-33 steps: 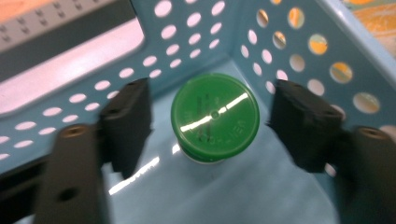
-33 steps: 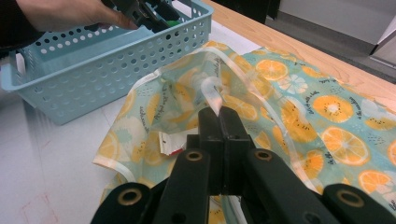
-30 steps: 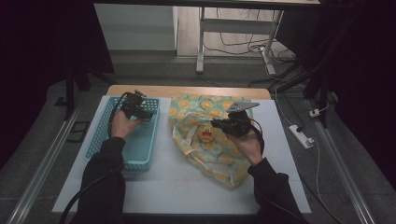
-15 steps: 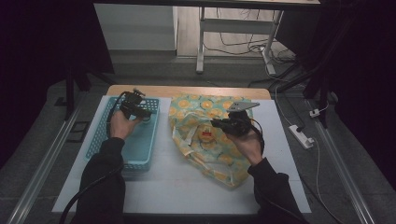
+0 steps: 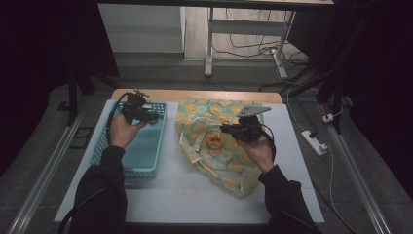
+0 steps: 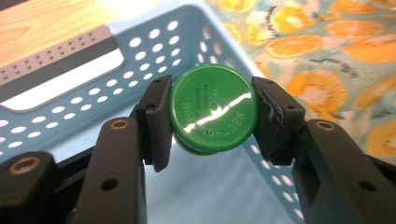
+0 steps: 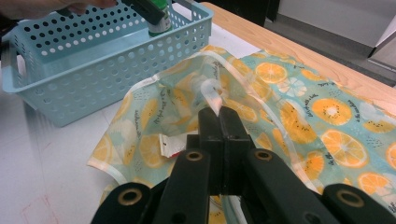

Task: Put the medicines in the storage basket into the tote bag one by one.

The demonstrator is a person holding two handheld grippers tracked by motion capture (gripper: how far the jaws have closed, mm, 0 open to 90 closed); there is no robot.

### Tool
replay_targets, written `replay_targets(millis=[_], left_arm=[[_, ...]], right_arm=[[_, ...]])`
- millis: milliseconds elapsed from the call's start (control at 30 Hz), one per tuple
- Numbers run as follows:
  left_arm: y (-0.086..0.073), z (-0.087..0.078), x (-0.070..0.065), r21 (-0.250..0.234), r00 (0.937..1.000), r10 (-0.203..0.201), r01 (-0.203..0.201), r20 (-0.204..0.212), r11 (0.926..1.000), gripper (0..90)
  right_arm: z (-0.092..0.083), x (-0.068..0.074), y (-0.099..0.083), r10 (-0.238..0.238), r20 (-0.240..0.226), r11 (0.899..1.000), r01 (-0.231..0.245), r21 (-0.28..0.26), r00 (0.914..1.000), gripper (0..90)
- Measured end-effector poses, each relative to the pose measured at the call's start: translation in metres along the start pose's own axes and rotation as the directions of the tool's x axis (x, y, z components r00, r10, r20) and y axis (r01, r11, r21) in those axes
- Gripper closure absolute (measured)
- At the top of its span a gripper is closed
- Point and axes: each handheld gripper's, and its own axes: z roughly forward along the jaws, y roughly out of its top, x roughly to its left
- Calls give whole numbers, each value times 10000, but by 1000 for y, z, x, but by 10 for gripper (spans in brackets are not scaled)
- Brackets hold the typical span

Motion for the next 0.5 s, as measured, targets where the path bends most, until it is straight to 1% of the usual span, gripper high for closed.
replay_targets(millis=[233, 333, 433, 500], left_arm=[[-5, -9, -9, -440, 9997, 172, -164, 180, 9989, 519], [-8, -12, -12, -582, 9996, 179, -165, 229, 9982, 519], [-11, -13, -13, -752, 9991, 118, -87, 410, 9971, 519], [-13, -14, -14, -846, 9989, 116, -78, 445, 9964, 519]], right_arm=[[-1, 0, 0, -16, 2, 10000, 16, -10, 10000, 900], [0, 1, 0, -18, 8, 10000, 18, 1, 10000, 900], [0, 1, 0, -19, -9, 10000, 19, 9, 10000, 900], [0, 1, 0, -16, -11, 10000, 16, 8, 10000, 900]])
